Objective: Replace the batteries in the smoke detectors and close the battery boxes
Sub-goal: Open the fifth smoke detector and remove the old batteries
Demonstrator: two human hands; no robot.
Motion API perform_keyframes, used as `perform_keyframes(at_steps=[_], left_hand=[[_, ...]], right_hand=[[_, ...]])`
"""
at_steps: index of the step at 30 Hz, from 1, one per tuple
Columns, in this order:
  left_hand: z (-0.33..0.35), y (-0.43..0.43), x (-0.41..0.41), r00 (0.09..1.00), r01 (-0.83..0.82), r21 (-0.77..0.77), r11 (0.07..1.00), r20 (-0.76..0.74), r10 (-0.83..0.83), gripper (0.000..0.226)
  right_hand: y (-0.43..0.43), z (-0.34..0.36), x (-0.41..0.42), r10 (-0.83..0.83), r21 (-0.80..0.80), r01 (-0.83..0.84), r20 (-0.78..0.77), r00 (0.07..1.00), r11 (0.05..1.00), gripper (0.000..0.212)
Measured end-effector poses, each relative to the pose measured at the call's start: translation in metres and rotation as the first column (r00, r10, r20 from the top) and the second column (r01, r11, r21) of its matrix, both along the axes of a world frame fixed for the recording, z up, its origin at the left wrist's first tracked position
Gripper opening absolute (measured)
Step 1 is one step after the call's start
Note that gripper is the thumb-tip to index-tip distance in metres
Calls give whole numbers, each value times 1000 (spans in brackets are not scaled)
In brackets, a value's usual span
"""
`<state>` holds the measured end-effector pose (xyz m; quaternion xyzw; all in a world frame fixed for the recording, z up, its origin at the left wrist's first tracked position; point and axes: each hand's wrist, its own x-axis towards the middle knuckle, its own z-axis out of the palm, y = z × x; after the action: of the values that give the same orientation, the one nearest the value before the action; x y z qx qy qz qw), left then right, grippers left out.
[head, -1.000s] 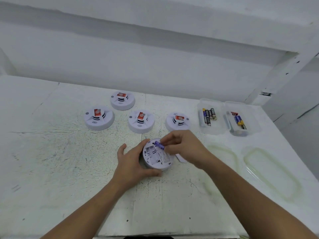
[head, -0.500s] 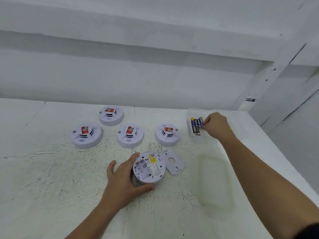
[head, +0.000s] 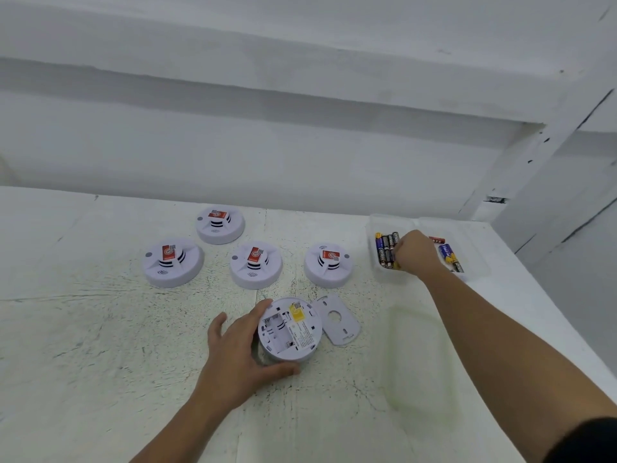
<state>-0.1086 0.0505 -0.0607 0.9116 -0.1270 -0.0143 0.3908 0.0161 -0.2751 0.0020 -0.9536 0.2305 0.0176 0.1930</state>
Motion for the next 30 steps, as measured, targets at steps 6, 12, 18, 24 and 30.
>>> perform_keyframes(at_steps=[6, 12, 18, 24, 30], left_hand=[[-1, -1, -1, 1000, -2, -3, 1000, 10, 2, 108], [-1, -1, -2, 1000, -16, -4, 1000, -3, 16, 104], [-4, -2, -1, 999, -49, 11, 999, 6, 49, 104], [-3, -6, 0, 997, -75, -4, 997, 15, 75, 109], [8, -14, -5, 994, -112, -41, 993, 13, 113, 108]], right_hand=[[-8, 6, 12, -63, 260, 42, 75, 995, 965, 18], [-22, 21, 10, -189, 543, 76, 155, 970, 836, 27], [-69, 32, 5, -300, 514, 110, 302, 905, 851, 18], [-108, 24, 5, -19, -107, 17, -11, 1000, 994, 23], [-105, 6, 10, 97, -233, -133, -160, 982, 963, 13]])
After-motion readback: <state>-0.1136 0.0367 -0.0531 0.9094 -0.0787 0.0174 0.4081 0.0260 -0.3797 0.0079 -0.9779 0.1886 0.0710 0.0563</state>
